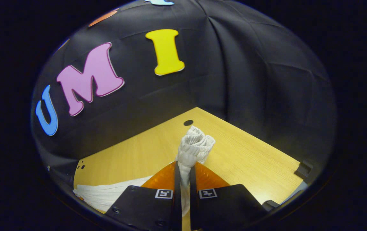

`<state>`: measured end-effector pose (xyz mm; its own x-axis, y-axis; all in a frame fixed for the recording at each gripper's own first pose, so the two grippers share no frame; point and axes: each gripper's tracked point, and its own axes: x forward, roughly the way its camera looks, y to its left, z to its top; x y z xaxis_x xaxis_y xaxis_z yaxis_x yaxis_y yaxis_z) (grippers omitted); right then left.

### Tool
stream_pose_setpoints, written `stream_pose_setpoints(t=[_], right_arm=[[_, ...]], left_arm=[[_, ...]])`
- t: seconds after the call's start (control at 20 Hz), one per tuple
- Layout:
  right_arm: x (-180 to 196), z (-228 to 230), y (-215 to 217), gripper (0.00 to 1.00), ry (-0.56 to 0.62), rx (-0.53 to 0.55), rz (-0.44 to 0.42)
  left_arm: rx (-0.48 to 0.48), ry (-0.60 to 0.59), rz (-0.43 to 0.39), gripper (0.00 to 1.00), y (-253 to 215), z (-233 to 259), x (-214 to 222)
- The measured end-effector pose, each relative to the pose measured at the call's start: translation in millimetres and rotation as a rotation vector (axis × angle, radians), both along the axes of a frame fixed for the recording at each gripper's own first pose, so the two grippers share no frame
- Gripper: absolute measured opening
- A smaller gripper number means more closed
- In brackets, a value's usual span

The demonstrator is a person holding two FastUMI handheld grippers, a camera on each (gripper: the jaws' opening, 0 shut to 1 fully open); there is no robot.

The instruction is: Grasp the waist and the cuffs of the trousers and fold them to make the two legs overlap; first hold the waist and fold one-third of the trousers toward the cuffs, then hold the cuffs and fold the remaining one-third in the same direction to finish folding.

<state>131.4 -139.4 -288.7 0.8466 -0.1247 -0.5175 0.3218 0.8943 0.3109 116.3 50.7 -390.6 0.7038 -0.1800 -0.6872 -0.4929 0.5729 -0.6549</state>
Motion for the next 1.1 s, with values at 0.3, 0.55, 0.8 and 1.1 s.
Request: stream_pose_setpoints(t=[0.3, 0.55, 0.8, 1.1], right_arm=[[29.2, 58.6, 101.0, 0.14, -0.100, 0.024, 0.136], [32.8, 71.1, 195.1, 0.14, -0.109, 0.009, 0.306], [25.3, 48.5, 289.9, 0.14, -0.061, -0.055, 0.523], [2.0, -2.5, 362.8, 0.15, 0.051, -0.112, 0.717]], left_arm=[[-0.004, -0.005, -0.019, 0.09, -11.2, 0.9, -17.4], [-0.026, -0.020, 0.002, 0.09, -11.9, 1.2, -19.3], [-0.038, -0.026, 0.002, 0.09, -10.7, 2.0, -19.8], [-0.046, -0.028, 0.014, 0.09, -11.2, 2.4, -20.6]])
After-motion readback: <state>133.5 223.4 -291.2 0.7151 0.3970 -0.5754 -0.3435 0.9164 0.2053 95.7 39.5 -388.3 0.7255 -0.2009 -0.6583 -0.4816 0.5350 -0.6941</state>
